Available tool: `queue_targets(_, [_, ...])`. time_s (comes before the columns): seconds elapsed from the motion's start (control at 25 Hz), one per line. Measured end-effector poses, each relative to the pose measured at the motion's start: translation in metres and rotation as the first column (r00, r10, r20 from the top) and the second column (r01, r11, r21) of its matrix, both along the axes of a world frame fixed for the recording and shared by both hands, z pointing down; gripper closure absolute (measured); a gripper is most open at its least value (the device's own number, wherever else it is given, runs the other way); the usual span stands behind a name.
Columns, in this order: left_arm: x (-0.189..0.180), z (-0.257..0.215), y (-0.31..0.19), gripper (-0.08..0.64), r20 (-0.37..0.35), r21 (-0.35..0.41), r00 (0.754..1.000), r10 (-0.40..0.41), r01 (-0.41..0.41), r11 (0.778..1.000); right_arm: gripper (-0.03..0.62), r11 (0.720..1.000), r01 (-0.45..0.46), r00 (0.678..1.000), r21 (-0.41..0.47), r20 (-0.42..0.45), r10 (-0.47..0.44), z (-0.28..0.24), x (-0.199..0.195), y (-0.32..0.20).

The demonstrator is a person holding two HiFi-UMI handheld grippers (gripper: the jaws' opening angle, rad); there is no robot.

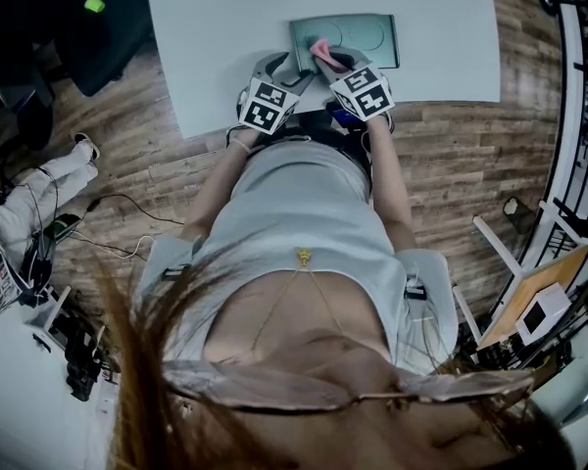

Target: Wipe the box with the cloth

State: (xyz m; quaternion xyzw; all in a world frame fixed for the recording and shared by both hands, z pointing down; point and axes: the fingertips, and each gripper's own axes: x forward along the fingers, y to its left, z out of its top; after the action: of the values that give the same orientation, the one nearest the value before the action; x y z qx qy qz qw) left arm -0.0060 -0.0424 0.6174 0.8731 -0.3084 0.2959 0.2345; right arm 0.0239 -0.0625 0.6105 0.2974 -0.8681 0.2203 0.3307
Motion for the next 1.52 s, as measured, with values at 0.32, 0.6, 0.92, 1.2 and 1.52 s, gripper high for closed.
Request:
queue_targets(0.32, [0.006, -0.039, -0.021, 0.294, -0.109, 0.071, 0.993, -0.034, 0.042, 0.997, 0.551, 0.985, -0.055, 0.998, 0.161, 0.047, 0.048, -0.027, 0.032, -0.020])
queue_targets(0.6, [0.018, -0.074, -0.026, 0.447, -0.157, 0.164, 0.987, -0.020, 0.046, 0.985, 0.551, 0.948, -0.116, 0.978, 0.295, 0.200, 0.058, -0.076, 0.043, -0.023])
queue_targets(0.92, [0.029, -0.131, -0.033, 0.514, -0.255, 0.285, 0.967, 0.019, 0.057, 0.957, 0.549, 0.883, -0.158, 0.935, 0.442, 0.355, -0.011, -0.148, 0.048, -0.019])
queue_targets(1.2, [0.033, -0.181, -0.034, 0.517, -0.279, 0.400, 0.958, 0.063, 0.057, 0.915, 0.551, 0.822, -0.208, 0.894, 0.530, 0.444, -0.060, -0.202, 0.051, -0.015])
queue_targets(1.52, [0.036, -0.232, -0.033, 0.517, -0.321, 0.488, 0.941, 0.107, 0.068, 0.870, 0.551, 0.798, -0.181, 0.861, 0.575, 0.485, -0.153, -0.251, 0.038, -0.005])
